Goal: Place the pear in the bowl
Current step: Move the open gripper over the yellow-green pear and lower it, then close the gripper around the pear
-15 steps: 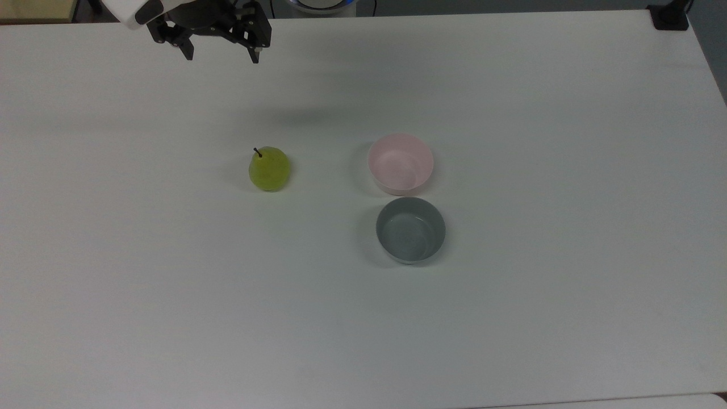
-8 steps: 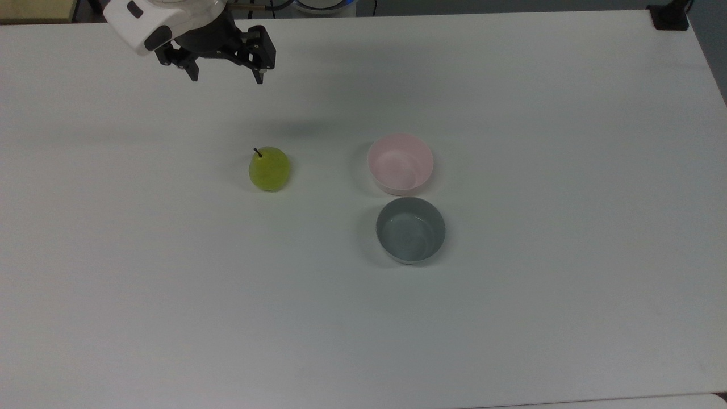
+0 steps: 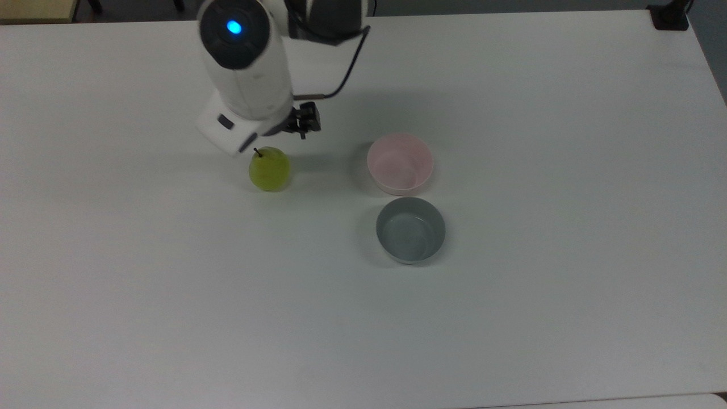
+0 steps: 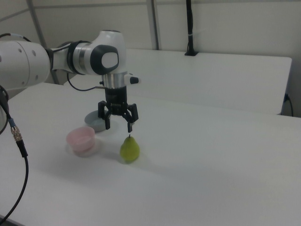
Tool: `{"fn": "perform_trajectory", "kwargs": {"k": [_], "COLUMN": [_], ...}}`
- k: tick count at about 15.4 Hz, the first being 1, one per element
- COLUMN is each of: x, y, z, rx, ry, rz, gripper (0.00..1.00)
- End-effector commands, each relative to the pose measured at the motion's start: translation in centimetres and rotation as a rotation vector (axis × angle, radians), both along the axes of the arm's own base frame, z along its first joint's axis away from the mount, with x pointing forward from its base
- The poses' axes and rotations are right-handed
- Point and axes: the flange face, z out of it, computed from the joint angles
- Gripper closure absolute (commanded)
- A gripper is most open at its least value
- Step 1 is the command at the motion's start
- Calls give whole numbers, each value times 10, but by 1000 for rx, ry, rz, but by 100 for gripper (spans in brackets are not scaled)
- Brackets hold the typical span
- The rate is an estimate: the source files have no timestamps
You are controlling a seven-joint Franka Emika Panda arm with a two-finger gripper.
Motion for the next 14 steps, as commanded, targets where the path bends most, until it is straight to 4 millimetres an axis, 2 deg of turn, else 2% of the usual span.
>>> {"fn": "perform_trajectory", "kwargs": {"k": [1, 2, 4, 6, 7, 9, 10, 11, 13, 14], "x": [-2, 0, 5, 4, 4, 4, 2, 1, 1, 1], "y": [-6, -4, -9, -11, -12, -11, -11, -10, -13, -15], "z": [-17, -33, -44, -64, -85, -97, -101, -102, -100, -98], "rx": [-11, -12, -7, -2, -8, -24, -25, -33, -35, -36], "ry": [-1, 2, -18, 14, 44, 41, 49, 51, 50, 47], "rz": [10, 17, 28, 61, 66, 78, 82, 90, 91, 89], "gripper": [0, 0, 0, 0, 0, 1, 7, 19, 52, 61]}}
